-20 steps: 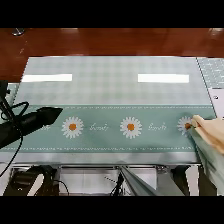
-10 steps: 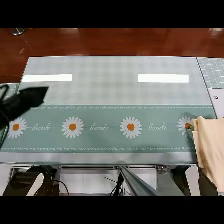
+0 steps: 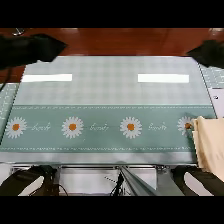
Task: Fold the shirts.
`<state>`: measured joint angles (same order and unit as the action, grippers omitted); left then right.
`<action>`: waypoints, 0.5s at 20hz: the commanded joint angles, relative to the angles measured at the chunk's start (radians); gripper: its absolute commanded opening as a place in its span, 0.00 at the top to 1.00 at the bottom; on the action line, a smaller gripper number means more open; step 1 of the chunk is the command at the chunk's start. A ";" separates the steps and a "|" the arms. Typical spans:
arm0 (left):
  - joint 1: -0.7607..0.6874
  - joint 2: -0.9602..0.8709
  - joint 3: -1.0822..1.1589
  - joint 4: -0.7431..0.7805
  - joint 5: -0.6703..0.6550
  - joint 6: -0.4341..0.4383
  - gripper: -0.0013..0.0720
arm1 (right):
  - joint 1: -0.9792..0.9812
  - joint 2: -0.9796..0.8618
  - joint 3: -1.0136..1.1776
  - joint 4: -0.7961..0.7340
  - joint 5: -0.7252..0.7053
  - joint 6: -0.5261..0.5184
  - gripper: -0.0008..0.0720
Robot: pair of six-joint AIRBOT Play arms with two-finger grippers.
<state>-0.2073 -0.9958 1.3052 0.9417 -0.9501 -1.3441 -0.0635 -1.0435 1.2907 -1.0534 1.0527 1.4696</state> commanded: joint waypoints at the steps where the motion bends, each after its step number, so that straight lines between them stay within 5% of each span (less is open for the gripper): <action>1: -0.079 -0.160 0.017 0.253 -0.103 -0.194 0.96 | 0.200 -0.157 0.018 -0.368 0.068 0.147 0.96; 4: -0.093 -0.257 -0.084 0.388 -0.130 -0.294 0.96 | 0.203 -0.287 0.018 -0.519 0.194 0.196 0.96; 10: -0.072 -0.307 -0.128 0.395 -0.125 -0.292 0.96 | 0.204 -0.337 0.018 -0.550 0.222 0.212 0.96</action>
<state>-0.2817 -1.2781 1.1927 1.3052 -1.0721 -1.6138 0.1314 -1.3540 1.3075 -1.5497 1.2545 1.6627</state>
